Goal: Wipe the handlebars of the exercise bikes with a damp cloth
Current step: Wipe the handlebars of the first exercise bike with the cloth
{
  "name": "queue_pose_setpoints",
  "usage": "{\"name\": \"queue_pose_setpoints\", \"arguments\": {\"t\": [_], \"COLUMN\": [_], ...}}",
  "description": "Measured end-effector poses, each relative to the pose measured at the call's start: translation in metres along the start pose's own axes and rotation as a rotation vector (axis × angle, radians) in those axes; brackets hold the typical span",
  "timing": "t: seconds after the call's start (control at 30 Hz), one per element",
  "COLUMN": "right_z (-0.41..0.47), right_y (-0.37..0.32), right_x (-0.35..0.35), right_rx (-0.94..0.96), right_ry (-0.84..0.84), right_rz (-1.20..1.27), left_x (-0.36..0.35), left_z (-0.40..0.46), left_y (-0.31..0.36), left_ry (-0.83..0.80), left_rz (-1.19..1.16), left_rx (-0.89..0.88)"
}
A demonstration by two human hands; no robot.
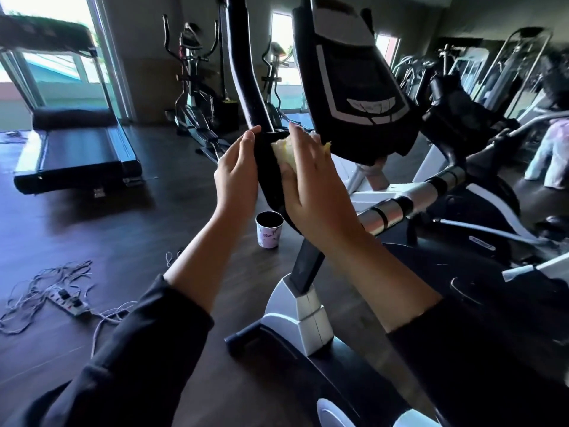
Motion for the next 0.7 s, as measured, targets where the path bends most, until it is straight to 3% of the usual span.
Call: {"name": "queue_pose_setpoints", "arguments": {"t": [0.33, 0.57, 0.7], "right_z": [0.003, -0.013, 0.021], "right_y": [0.012, -0.029, -0.027], "right_x": [0.005, -0.012, -0.019], "right_rx": [-0.002, 0.116, -0.027], "right_ry": [0.007, 0.067, 0.082], "right_rz": [0.029, -0.235, -0.219], "left_x": [-0.003, -0.003, 0.000], "left_z": [0.016, 0.025, 0.029], "left_y": [0.000, 0.001, 0.000], "left_ry": [-0.112, -0.145, -0.188], "left_rz": [-0.028, -0.032, -0.134], "left_rx": [0.021, -0.037, 0.007]}}
Point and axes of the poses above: each hand's wrist, its own z-axis towards the middle knuckle, its own x-axis out of the back of the hand, y = z × x, the point moved 8 cm from there along z, towards the middle knuckle, and after that the axes turned 6 degrees about z, right-handed, at the moved point
